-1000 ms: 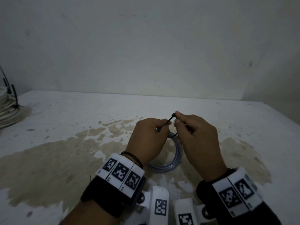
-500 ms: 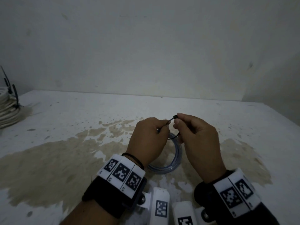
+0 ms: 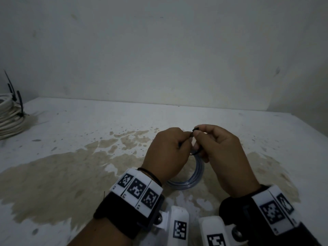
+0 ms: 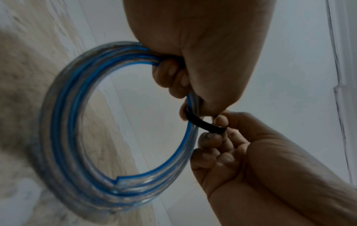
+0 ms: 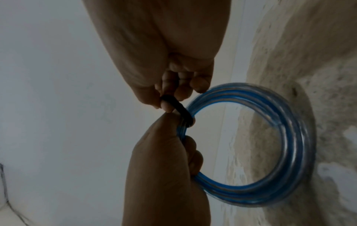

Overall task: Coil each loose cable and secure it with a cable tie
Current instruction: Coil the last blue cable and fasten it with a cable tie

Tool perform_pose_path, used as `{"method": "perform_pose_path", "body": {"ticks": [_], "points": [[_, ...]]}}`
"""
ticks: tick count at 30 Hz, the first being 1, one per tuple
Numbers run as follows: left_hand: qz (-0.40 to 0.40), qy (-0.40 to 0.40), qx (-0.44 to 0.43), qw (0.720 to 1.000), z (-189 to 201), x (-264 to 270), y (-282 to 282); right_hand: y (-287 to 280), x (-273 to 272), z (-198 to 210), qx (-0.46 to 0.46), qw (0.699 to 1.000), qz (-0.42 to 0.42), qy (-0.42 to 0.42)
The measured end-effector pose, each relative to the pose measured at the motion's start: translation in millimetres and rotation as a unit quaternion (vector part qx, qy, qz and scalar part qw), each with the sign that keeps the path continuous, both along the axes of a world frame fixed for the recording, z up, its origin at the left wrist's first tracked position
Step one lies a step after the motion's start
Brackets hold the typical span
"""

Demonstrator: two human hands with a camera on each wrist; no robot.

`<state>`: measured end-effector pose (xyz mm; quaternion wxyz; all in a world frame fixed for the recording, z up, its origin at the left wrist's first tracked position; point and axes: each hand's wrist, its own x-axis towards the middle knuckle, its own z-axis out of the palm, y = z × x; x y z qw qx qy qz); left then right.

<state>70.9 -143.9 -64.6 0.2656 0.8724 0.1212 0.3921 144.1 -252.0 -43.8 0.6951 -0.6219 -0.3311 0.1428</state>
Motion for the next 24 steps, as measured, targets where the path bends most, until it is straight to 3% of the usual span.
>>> {"method": "perform_pose_path", "body": {"ticks": [5,9,13,19,24], "points": [[0.012,-0.002,-0.105,0.994,2.9,-0.7,-3.6,-0.1,-5.1,-2.4,0.017,0.995,-0.054,-0.08],[-0.01,-0.038,-0.078,0.996,3.1,-2.2,-3.1,-0.1,-8.6,-1.6,0.009,0.986,-0.083,-0.144],[-0.008,-0.037,0.004,0.999,0.2,-0.7,-2.4,-3.6,-5.0,3.0,-0.024,0.993,-0.017,-0.113],[-0.022,-0.036,-0.114,0.993,2.6,-0.7,-6.3,-4.6,-3.7,3.9,0.02,0.988,-0.084,-0.126],[-0.024,-0.047,-0.092,0.994,0.1,-0.6,-4.5,-3.5,-6.7,3.4,0.033,0.99,-0.072,-0.113]]}}
